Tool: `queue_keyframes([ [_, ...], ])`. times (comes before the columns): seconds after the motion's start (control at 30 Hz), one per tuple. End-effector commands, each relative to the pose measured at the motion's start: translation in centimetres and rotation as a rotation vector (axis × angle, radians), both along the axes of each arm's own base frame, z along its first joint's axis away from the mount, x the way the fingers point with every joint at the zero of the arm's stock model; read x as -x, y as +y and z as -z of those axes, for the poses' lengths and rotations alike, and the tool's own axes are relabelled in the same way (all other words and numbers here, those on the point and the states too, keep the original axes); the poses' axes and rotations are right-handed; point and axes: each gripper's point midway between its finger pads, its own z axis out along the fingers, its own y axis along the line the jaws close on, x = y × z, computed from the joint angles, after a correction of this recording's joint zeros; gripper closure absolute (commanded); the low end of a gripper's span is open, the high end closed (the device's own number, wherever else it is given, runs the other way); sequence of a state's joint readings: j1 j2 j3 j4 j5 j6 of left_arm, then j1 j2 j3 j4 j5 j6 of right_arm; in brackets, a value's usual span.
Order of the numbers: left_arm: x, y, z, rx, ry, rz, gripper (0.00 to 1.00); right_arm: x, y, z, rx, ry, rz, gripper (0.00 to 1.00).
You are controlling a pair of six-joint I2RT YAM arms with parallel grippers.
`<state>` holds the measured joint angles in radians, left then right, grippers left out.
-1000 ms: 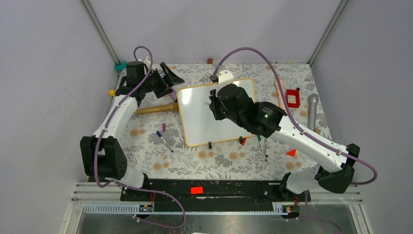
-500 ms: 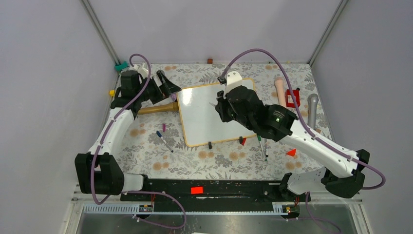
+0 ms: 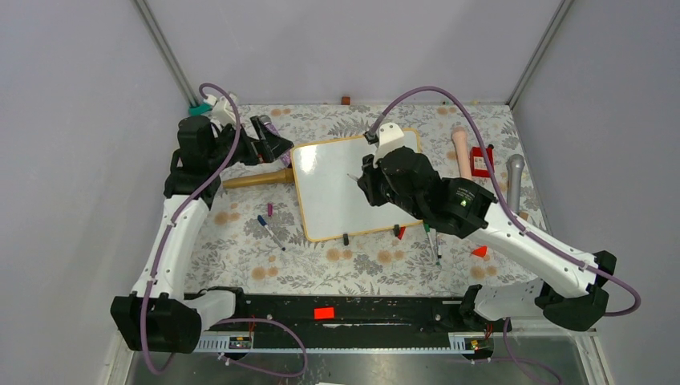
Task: Write a sentence on the whiteboard
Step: Hold the whiteboard on the whiteboard stand.
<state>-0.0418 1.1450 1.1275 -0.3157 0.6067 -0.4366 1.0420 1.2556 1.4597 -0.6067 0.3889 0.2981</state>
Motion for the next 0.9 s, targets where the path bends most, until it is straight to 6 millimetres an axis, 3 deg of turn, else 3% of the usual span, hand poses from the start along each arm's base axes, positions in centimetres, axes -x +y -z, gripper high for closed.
queue_keyframes([
  [0.0,1.2,-1.9,-3.9,0.031,-0.156,0.169,0.01,0.7,0.6,-2.2,-0.098,-0.025,-0.028,1.0],
  [0.23,1.9,-3.2,-4.4,0.08,-0.164,0.283,0.01,0.9,-0.5,-2.2,-0.098,-0.04,-0.009,1.0],
  [0.5,0.5,-3.5,-3.5,0.1,-0.129,0.314,0.01,0.7,-0.7,-2.2,-0.103,-0.044,0.01,1.0],
  [0.87,-1.3,-3.1,0.3,0.26,-0.034,0.268,0.04,0.8,-1.2,-2.1,-0.119,-0.039,0.032,1.0],
])
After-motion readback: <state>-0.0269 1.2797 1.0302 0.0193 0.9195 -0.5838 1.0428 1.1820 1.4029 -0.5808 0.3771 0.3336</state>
